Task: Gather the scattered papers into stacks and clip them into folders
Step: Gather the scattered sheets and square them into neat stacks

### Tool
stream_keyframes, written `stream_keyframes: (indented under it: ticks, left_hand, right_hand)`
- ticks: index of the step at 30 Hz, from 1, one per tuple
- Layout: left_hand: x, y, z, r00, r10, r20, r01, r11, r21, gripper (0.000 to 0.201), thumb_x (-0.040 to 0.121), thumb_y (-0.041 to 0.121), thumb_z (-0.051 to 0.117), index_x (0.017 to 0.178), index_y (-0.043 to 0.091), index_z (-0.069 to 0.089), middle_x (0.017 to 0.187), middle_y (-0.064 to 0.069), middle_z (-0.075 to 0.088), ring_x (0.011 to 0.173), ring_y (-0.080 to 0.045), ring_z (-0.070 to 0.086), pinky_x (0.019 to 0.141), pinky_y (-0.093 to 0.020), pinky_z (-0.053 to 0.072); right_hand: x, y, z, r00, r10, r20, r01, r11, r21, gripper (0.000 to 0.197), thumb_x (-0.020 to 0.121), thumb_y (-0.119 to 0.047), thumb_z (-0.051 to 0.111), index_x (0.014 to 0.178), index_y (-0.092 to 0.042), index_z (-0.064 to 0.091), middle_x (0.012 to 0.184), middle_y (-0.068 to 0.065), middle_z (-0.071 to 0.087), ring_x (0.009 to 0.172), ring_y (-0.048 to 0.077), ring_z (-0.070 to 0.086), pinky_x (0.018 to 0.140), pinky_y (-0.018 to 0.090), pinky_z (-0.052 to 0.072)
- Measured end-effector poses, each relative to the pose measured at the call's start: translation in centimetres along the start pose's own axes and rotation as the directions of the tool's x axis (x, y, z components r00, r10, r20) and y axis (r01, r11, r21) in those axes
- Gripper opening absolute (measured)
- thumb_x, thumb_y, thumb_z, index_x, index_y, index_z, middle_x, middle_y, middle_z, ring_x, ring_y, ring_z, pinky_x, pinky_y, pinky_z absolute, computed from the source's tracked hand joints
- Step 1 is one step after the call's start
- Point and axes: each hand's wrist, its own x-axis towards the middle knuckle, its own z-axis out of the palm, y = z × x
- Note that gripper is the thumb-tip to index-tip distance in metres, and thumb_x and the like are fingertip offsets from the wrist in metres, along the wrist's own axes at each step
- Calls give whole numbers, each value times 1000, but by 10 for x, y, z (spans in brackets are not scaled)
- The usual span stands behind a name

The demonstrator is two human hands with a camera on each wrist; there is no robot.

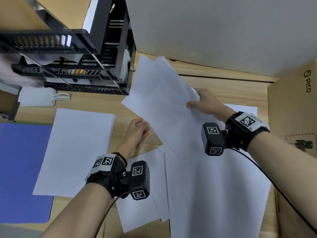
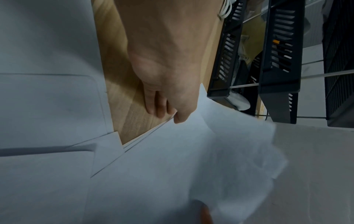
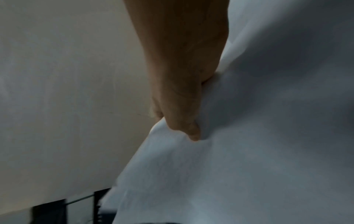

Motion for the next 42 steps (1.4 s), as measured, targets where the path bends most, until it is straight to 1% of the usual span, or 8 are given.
stream_keyframes:
  ticks: [5, 11, 14, 17, 22, 27, 32, 42]
  left_hand:
    - [-8, 7, 5, 993, 110, 34, -113, 986, 119, 64, 82, 40, 73, 136, 25, 42, 134, 10, 47, 119, -9, 49, 106, -30, 40]
    - [-42, 36, 24, 944, 286, 167, -296, 954, 39, 17, 93, 22, 64, 82, 18, 52, 61, 16, 57, 67, -3, 55, 68, -17, 47]
    - [-66, 59, 20, 887, 430, 168, -434, 901, -15, 17, 94, 26, 63, 81, 18, 55, 81, 1, 62, 79, -9, 61, 81, -33, 53]
    - [-92, 88, 4, 793, 596, 127, -591, 803, -77, 12, 98, 19, 57, 85, 21, 57, 78, 11, 62, 69, 9, 60, 68, -16, 49]
    - [-123, 117, -39, 658, 741, 134, -736, 671, -90, 12, 97, 20, 58, 109, 22, 62, 109, 6, 69, 94, -1, 66, 82, -18, 52]
    - [-117, 87, -73, 717, 658, 228, -671, 741, -26, 25, 93, 14, 63, 117, 18, 60, 113, 10, 69, 103, -2, 65, 86, -18, 51]
    - [-106, 45, -82, 801, 538, 264, -579, 808, 109, 34, 94, 5, 53, 127, 12, 53, 118, 3, 64, 104, -10, 63, 76, -18, 50]
    - [-125, 79, -84, 684, 704, 189, -714, 700, -23, 21, 101, 14, 46, 120, 17, 56, 111, 8, 66, 98, 1, 63, 82, -16, 52]
  right_hand:
    - [-56, -10, -13, 992, -100, -82, 110, 985, 134, 28, 88, -10, 59, 97, -37, 61, 93, -18, 67, 84, 0, 64, 68, 19, 52]
    - [-116, -16, -17, 950, -37, -311, 151, 925, 350, 19, 90, -11, 62, 98, -28, 64, 103, -3, 72, 92, 15, 70, 77, 34, 58]
    - [-135, -35, -16, 902, -6, -431, 214, 874, 436, 12, 91, -13, 61, 100, -22, 64, 100, -2, 72, 89, 13, 70, 81, 35, 57]
    - [-149, -64, -10, 841, -21, -540, 319, 827, 463, 15, 92, -15, 64, 106, -19, 64, 99, -8, 71, 85, 4, 69, 77, 23, 56]
    - [-172, -97, 17, 790, -65, -610, 428, 770, 473, 20, 92, -16, 64, 111, -15, 65, 110, 0, 71, 93, 8, 68, 77, 18, 53]
    - [-182, -71, 63, 907, -38, -420, 283, 792, 541, 32, 87, -16, 70, 118, -19, 63, 116, -3, 71, 106, 12, 67, 84, 25, 53]
    - [-189, -49, 99, 907, 110, -407, 115, 864, 490, 44, 92, -10, 58, 133, -14, 44, 128, 0, 57, 115, 17, 56, 79, 20, 46]
    - [-201, -76, 89, 834, -43, -549, 358, 800, 481, 29, 96, -12, 51, 124, -21, 55, 121, -8, 65, 108, 3, 62, 86, 17, 51]
